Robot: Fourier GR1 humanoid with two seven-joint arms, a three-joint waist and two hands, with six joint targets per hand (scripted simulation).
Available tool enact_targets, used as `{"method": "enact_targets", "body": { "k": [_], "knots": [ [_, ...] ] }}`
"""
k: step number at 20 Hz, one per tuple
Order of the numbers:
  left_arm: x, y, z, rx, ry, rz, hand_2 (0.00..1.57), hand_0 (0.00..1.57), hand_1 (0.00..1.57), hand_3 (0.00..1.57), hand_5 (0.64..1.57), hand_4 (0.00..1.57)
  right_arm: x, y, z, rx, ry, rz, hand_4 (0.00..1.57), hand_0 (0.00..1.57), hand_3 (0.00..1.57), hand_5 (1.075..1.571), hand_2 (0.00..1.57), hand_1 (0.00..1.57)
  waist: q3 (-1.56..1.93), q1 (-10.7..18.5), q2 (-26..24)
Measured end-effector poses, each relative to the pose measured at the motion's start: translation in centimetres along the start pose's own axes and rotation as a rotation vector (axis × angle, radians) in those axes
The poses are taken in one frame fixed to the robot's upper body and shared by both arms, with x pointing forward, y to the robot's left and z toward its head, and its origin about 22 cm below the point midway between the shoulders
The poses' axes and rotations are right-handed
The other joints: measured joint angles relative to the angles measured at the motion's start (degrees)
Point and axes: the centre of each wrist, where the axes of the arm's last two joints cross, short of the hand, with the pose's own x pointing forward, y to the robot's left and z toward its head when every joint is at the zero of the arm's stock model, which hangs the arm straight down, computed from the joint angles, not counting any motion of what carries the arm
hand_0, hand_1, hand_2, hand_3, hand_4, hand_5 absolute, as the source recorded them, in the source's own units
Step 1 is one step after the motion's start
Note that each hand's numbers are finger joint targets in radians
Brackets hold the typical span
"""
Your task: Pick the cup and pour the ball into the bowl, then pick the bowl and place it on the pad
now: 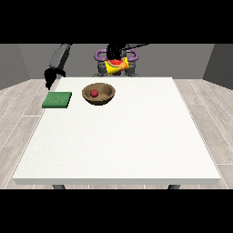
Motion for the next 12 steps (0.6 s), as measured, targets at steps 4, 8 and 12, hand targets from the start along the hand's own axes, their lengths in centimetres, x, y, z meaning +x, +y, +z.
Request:
{"method": "enact_targets", "body": {
  "k": [4,8,12],
  "knots": [
    [-4.1,-1.0,1.1,0.059,0.104,0.164,1.57,0.80,0.80,1.57,1.507,0.82,-0.2,0.1,0.1,-0.029,0.019,-0.016,0.70,0.00,0.29,1.566,0.36,0.00,-0.10,3.5,0.3],
    [-7.1,-5.2,4.7,0.067,0.194,0.396,1.45,1.51,1.51,1.16,1.569,1.32,-0.2,-0.6,0.8,-0.070,-0.003,-0.030,0.70,0.00,0.37,1.564,0.37,0.00,-0.27,6.5,2.1],
    [-7.2,-8.8,8.2,0.114,0.264,0.674,1.11,1.28,1.28,0.78,1.571,1.42,0.9,-0.8,-0.2,-0.107,-0.075,-0.033,0.70,0.00,0.28,1.550,0.41,0.00,-0.55,10.1,7.3]
  ]
}}
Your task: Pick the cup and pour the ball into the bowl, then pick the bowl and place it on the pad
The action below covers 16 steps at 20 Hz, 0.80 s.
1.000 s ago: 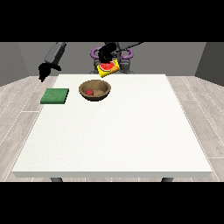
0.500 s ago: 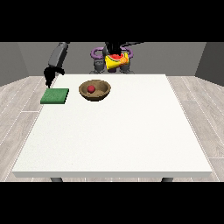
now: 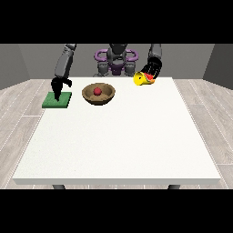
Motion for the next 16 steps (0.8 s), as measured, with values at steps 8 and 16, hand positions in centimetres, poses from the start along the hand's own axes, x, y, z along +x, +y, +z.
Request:
{"method": "enact_targets", "body": {
  "k": [8,16],
  "knots": [
    [-5.6,-0.2,3.9,0.213,-0.025,0.409,0.67,0.78,0.78,0.00,1.547,0.94,1.7,-0.5,-1.3,-0.060,-0.136,-0.033,0.59,0.00,0.08,1.544,0.40,0.00,-0.50,5.1,9.9],
    [-8.7,-1.0,5.4,0.246,-0.033,0.751,0.00,0.00,0.00,0.00,0.648,0.00,3.6,1.2,-3.2,-0.022,-0.215,-0.043,0.00,0.00,0.00,1.571,0.00,0.00,-0.79,2.8,13.7]
  ]
}}
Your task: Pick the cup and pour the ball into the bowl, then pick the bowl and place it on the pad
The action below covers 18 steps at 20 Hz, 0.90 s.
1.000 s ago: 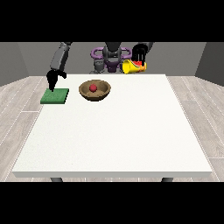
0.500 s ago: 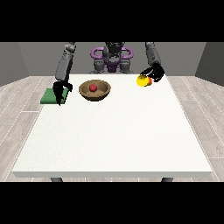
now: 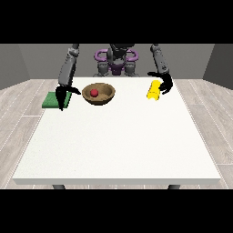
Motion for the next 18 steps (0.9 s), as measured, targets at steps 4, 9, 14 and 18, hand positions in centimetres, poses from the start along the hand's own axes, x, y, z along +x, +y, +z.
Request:
{"method": "enact_targets", "body": {
  "k": [4,9,14,18],
  "knots": [
    [-0.5,0.7,-0.3,0.010,0.014,0.054,0.00,0.00,0.00,0.00,0.664,0.00,-0.1,1.6,-1.0,-0.006,0.026,0.025,0.00,0.00,0.00,1.569,0.00,0.00,-0.09,-1.6,-0.2],
    [-1.2,0.7,0.4,0.001,0.078,0.087,0.00,0.00,0.00,0.00,0.683,0.00,-1.4,3.8,-1.0,0.002,0.092,-0.024,0.00,0.00,0.00,1.571,0.00,0.00,-0.07,-3.4,-2.7],
    [-4.4,1.4,4.8,0.031,0.261,0.101,0.00,0.00,0.00,0.00,0.679,0.00,-3.1,8.8,-0.5,0.058,0.251,-0.078,0.00,0.00,0.00,1.570,0.00,0.00,0.83,-8.4,-11.6],
    [-5.1,1.1,7.2,0.041,0.339,0.121,0.00,0.00,0.00,0.00,0.697,0.00,-5.2,11.2,1.9,0.068,0.357,-0.087,0.00,0.00,0.00,1.570,0.00,0.00,1.12,-10.3,-16.2]
  ]
}}
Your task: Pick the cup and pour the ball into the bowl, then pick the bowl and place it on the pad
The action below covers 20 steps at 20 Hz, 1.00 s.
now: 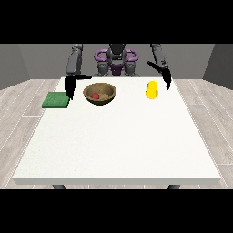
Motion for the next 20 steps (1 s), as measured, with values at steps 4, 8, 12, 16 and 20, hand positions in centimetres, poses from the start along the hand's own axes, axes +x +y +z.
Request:
{"method": "enact_targets", "body": {
  "k": [4,8,12,16,20],
  "knots": [
    [0.8,-0.3,-0.5,-0.013,-0.013,-0.001,0.00,0.00,0.00,0.00,0.688,0.00,-2.1,0.9,0.9,-0.013,0.045,-0.024,0.00,0.00,0.00,1.571,0.00,0.00,0.15,0.2,0.2],
    [1.5,0.1,-1.1,-0.017,-0.072,-0.005,0.00,0.00,0.00,0.00,0.704,0.00,-2.3,2.5,-0.3,-0.021,0.032,-0.041,0.00,0.00,0.00,1.569,0.00,0.00,0.19,1.3,3.0],
    [2.9,0.2,-1.8,-0.028,-0.106,0.001,0.00,0.00,0.00,0.00,0.694,0.00,-2.7,2.5,-0.4,-0.056,0.004,-0.061,0.00,0.00,0.00,1.569,0.00,0.00,-0.08,2.9,4.5],
    [3.5,1.5,-2.5,-0.034,-0.143,-0.005,0.00,0.00,0.00,0.00,0.699,0.00,-2.5,2.7,-0.7,-0.087,-0.038,-0.061,0.42,1.24,0.51,1.537,1.43,1.24,-0.87,3.4,6.1],
    [5.0,1.0,-3.9,-0.082,-0.203,-0.003,0.00,0.00,0.00,0.00,0.709,0.00,-2.3,0.6,0.3,-0.125,-0.034,0.171,1.11,1.57,1.57,1.559,1.57,1.57,-2.60,6.7,6.5]
  ]
}}
